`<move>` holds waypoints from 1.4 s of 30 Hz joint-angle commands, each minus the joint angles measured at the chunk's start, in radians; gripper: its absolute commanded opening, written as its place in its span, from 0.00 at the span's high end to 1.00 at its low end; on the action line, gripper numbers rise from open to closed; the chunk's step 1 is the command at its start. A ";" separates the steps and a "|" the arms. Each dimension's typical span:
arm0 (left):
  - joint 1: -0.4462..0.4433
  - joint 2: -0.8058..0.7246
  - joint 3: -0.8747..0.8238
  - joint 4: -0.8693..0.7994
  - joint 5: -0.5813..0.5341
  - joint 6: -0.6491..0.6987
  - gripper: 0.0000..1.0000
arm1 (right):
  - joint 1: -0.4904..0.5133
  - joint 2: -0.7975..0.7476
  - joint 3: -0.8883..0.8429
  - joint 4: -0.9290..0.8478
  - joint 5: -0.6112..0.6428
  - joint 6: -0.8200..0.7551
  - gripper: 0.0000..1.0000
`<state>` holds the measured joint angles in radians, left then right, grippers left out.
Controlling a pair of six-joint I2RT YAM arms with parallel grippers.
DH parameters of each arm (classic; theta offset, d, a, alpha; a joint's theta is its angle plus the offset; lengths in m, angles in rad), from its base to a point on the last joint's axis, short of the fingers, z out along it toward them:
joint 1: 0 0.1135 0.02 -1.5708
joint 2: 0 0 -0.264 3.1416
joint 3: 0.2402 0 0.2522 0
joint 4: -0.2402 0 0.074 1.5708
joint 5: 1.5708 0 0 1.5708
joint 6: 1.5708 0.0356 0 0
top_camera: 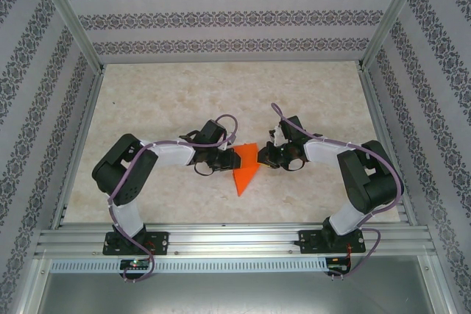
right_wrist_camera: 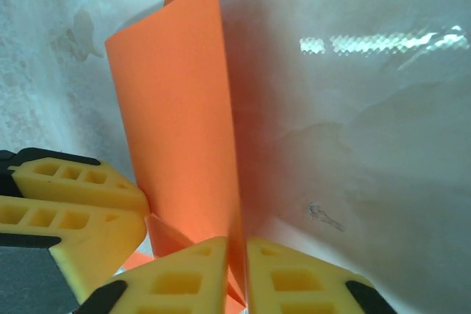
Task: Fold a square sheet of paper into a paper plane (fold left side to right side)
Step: Fold the wing for the fifth time at the center of the table.
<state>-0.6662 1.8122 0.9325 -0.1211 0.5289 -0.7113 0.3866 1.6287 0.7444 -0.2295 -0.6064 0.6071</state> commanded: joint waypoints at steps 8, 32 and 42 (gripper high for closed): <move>-0.003 0.033 -0.024 0.005 -0.027 0.018 0.81 | 0.014 -0.026 -0.008 0.053 -0.070 0.032 0.70; 0.009 0.001 -0.011 0.008 -0.008 0.020 0.77 | 0.085 0.040 -0.017 0.059 -0.063 0.098 0.85; 0.045 -0.188 -0.006 -0.153 -0.028 0.056 0.54 | 0.090 0.009 -0.045 0.079 -0.016 0.130 0.95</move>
<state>-0.6285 1.6829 0.9234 -0.1951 0.5102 -0.6842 0.4652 1.6634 0.7101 -0.1791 -0.6506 0.7166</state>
